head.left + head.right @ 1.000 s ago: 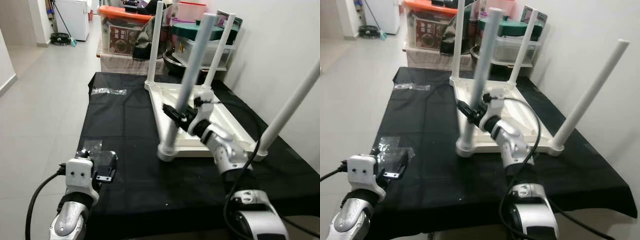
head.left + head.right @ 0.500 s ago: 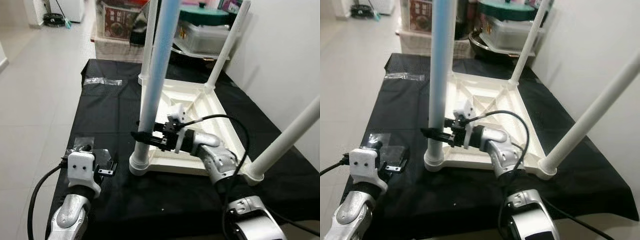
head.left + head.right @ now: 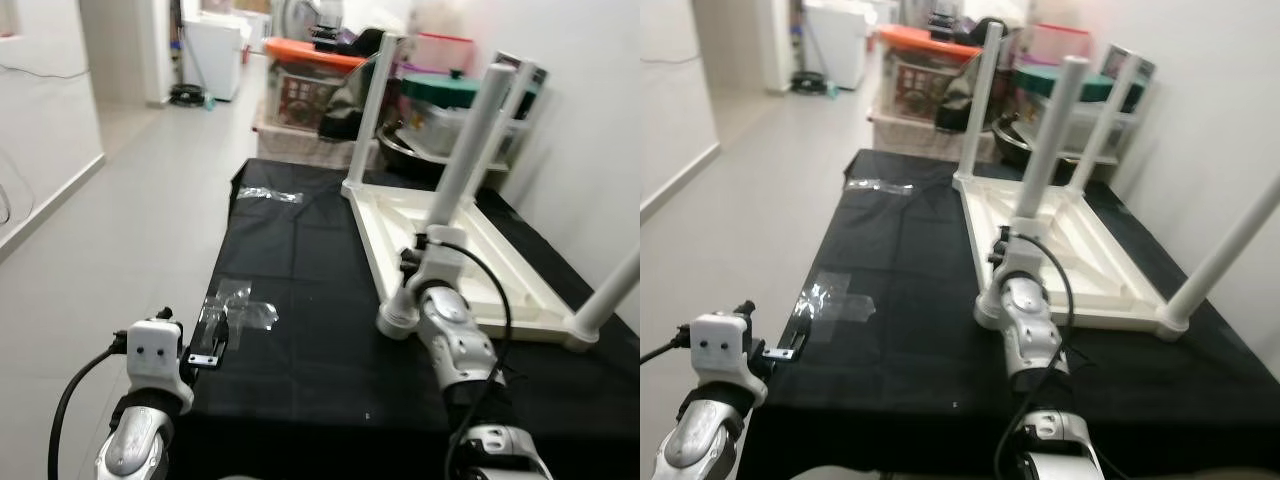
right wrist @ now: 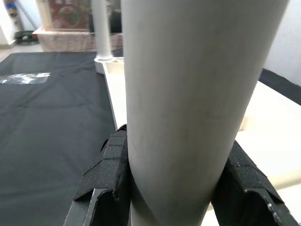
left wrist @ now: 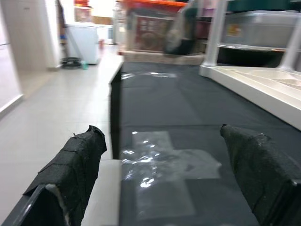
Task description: Building children table
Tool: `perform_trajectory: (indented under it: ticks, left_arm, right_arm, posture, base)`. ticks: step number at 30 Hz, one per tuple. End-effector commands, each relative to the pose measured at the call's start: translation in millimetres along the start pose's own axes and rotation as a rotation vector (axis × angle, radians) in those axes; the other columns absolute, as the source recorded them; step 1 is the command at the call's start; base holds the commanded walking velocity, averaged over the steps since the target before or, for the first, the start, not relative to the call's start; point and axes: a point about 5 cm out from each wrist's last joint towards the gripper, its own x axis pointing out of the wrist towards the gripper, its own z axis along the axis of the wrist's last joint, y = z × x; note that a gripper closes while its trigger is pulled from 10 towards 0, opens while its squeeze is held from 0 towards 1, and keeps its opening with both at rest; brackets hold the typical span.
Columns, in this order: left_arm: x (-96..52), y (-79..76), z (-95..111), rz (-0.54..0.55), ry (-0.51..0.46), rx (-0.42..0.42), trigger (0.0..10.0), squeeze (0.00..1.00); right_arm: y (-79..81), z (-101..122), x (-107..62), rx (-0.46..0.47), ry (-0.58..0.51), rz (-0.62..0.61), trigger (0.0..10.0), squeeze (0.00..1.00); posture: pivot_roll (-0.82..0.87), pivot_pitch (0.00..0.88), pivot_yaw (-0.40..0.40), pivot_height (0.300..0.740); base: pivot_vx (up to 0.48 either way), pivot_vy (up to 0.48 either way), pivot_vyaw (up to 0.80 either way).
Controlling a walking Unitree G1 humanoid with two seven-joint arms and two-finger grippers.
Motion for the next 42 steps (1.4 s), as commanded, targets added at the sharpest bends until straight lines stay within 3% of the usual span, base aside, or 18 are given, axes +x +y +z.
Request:
perform_trajectory:
  ticks: [1, 5, 6, 9, 10, 16, 22, 24, 27, 28, 29, 30, 31, 32, 33, 34, 38, 42]
  left_arm:
    - [1.8, -5.8, -2.8, -0.026, 0.007, -0.02, 10.0, 0.0]
    - [2.5, -6.1, -3.0, -0.028, 0.007, -0.02, 10.0, 0.0]
    - [2.8, -6.2, -2.7, -0.026, 0.005, -0.02, 10.0, 0.0]
    - [3.1, -6.4, -2.3, -0.023, 0.002, -0.021, 10.0, 0.0]
    - [3.4, -6.5, -2.0, -0.022, 0.001, -0.022, 10.0, 0.0]
    - [5.5, -7.5, -1.4, -0.027, -0.005, -0.025, 10.0, 0.0]
    - [6.3, -9.0, -0.3, -0.029, -0.011, -0.023, 10.0, 0.0]
    - [6.3, -9.0, -0.3, -0.029, -0.011, -0.023, 10.0, 0.0]
    - [4.6, -7.7, 0.9, -0.022, -0.014, -0.022, 10.0, 0.0]
    - [3.7, -7.7, 0.7, -0.021, -0.013, -0.022, 10.0, 0.0]
    - [3.2, -7.8, 0.5, -0.021, -0.011, -0.023, 10.0, 0.0]
    - [2.6, -8.5, 0.2, -0.023, -0.01, -0.023, 10.0, 0.0]
    - [2.6, -8.5, 0.2, -0.023, -0.01, -0.023, 10.0, 0.0]
    - [2.4, -9.2, -0.2, -0.026, -0.008, -0.025, 10.0, 0.0]
    - [1.8, -9.6, -0.5, -0.029, -0.005, -0.029, 10.0, 0.0]
    - [1.8, -9.6, -0.5, -0.029, -0.005, -0.029, 10.0, 0.0]
    - [0.9, -8.6, -0.4, -0.029, -0.003, -0.032, 10.0, 0.0]
    - [1.1, -8.1, -1.7, -0.033, 0.001, -0.032, 10.0, 0.0]
  right_arm:
    - [19.4, -7.3, -6.5, -0.039, 0.031, 0.127, 10.0, 0.0]
    - [41.5, 3.4, -11.2, 0.023, -0.025, 0.268, 10.0, 0.0]
    - [46.6, 13.7, -7.8, 0.052, -0.059, 0.351, 10.0, 1.0]
    - [52.1, 32.5, -1.0, 0.08, -0.112, 0.458, 10.0, 1.0]
    - [55.7, 44.5, 2.5, 0.09, -0.138, 0.583, 10.0, 0.0]
    - [53.7, 67.1, 1.1, 0.015, -0.208, 1.029, 10.0, 0.0]
    - [63.7, 48.0, -10.4, -0.078, -0.1, 1.39, 10.0, 0.0]
    - [63.7, 48.0, -10.4, -0.078, -0.1, 1.39, 10.0, 0.0]
    - [77.5, 31.5, -34.5, -0.136, -0.074, 1.653, 9.6, 0.0]
    - [81.3, 22.0, -45.3, -0.153, -0.06, 1.748, 6.6, 0.0]
    - [82.7, 16.6, -51.4, -0.158, -0.052, 1.797, 6.6, 0.0]
    - [81.8, 12.6, -53.4, -0.158, -0.052, 1.818, 0.0, 0.0]
    - [81.8, 12.6, -53.4, -0.158, -0.052, 1.818, 0.0, 0.0]
    - [80.5, 6.8, -50.7, -0.158, -0.047, 1.765, 0.0, 0.0]
    - [80.3, 1.7, -31.6, -0.126, -0.063, 1.455, 0.0, 0.0]
    - [80.3, 1.7, -31.6, -0.126, -0.063, 1.455, 0.0, 0.0]
    - [66.9, 3.1, -4.7, -0.071, -0.078, 0.971, 0.0, 0.0]
    - [2.7, -12.6, 18.5, -0.115, 0.085, 0.116, 0.0, 0.0]
  posture:
    - [0.09, 0.0, -0.171, 0.74]
    - [0.09, 0.0, -0.172, 0.74]
    - [0.09, 0.0, -0.176, 0.74]
    - [0.1, 0.0, -0.179, 0.74]
    - [0.1, 0.0, -0.181, 0.74]
    - [0.1, 0.0, -0.182, 0.74]
    - [0.13, 0.0, -0.203, 0.74]
    - [0.13, 0.0, -0.203, 0.74]
    - [0.13, 0.0, -0.205, 0.74]
    - [0.12, 0.0, -0.201, 0.74]
    - [0.12, 0.0, -0.2, 0.74]
    - [0.11, 0.0, -0.198, 0.74]
    - [0.11, 0.0, -0.198, 0.74]
    - [0.11, 0.0, -0.198, 0.74]
    - [0.1, 0.0, -0.191, 0.74]
    - [0.1, 0.0, -0.191, 0.74]
    - [0.1, 0.0, -0.185, 0.74]
    - [0.09, 0.0, -0.178, 0.74]
  base:
    - [0.0, 0.0, 0.0]
    - [0.0, 0.0, 0.0]
    - [0.0, 0.0, 0.0]
    - [0.0, 0.0, 0.0]
    - [0.0, 0.0, 0.0]
    - [0.0, 0.0, 0.0]
    - [0.0, 0.0, 0.0]
    - [0.0, 0.0, 0.0]
    - [0.0, 0.0, 0.0]
    - [0.0, 0.0, 0.0]
    - [0.0, 0.0, 0.0]
    - [0.0, 0.0, 0.0]
    - [0.0, 0.0, 0.0]
    - [0.0, 0.0, 0.0]
    - [0.0, 0.0, 0.0]
    - [0.0, 0.0, 0.0]
    - [0.0, 0.0, 0.0]
    - [0.0, 0.0, 0.0]
